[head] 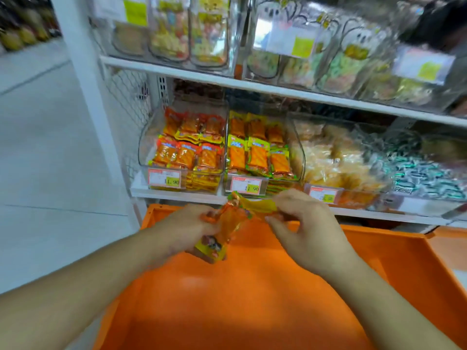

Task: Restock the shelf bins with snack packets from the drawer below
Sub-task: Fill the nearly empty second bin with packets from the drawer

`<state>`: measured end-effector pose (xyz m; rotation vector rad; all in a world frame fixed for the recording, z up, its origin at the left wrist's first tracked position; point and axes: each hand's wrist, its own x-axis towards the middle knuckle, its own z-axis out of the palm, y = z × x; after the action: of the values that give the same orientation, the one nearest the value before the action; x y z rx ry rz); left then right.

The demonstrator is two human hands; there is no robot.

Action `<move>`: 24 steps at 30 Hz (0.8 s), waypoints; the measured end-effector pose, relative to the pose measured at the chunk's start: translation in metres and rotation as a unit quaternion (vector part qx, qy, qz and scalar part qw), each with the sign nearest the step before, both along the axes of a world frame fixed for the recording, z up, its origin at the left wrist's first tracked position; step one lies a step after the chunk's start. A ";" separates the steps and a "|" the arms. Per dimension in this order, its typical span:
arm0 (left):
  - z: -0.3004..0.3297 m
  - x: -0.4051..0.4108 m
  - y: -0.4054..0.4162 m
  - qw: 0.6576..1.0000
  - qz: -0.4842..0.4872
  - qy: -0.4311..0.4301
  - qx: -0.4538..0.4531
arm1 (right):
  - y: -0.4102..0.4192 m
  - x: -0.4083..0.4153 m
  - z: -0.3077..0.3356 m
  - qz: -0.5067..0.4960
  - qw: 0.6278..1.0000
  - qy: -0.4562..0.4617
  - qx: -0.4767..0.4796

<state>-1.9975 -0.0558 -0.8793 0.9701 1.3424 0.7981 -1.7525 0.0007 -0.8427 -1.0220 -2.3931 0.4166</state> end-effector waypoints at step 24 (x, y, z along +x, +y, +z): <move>0.029 -0.014 -0.003 0.992 -0.079 0.017 0.094 | 0.001 -0.019 0.011 0.117 0.980 -0.151 0.063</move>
<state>-2.0119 -0.0583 -0.8504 1.2277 1.2179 0.7983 -1.7714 0.0014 -0.8315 -0.7965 -2.7863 0.1948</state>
